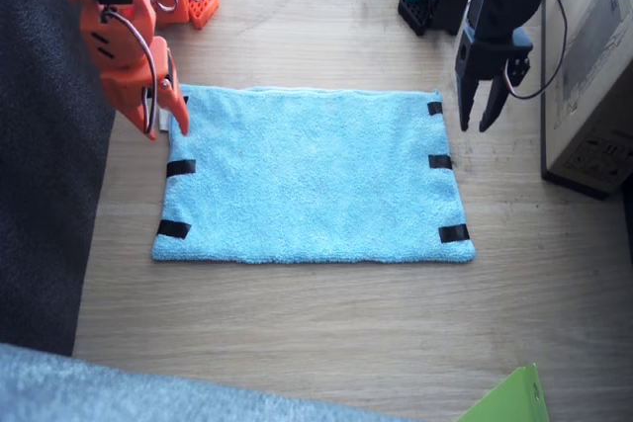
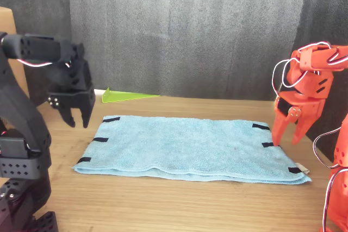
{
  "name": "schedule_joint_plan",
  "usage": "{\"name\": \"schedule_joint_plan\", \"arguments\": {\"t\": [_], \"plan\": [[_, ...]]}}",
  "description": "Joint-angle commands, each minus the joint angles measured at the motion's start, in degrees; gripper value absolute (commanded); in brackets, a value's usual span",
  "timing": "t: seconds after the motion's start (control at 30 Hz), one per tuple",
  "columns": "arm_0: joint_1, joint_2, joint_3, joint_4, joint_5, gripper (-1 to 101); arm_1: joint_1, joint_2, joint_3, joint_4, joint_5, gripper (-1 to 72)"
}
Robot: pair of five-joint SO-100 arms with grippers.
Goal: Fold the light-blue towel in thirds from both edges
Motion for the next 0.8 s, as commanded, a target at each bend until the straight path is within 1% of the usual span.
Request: {"name": "schedule_joint_plan", "arguments": {"t": [0.0, 0.37, 0.63, 0.77], "plan": [[1.4, 2.9, 1.0, 0.1, 1.1, 17, 1.1, 0.7, 1.1, -0.6, 0.4, 25.5], [1.4, 2.2, -0.8, 0.6, 1.4, 19, 0.7, -1.6, 2.4, -2.4, -0.8, 25.3], [-0.4, -12.9, -10.4, 1.1, 1.1, 20, 1.4, -3.0, 2.0, -2.7, -0.6, 25.3], [-2.4, -17.0, -12.3, 1.3, 0.5, 22, 1.5, -2.9, 1.8, -2.5, -0.8, 25.5]]}}
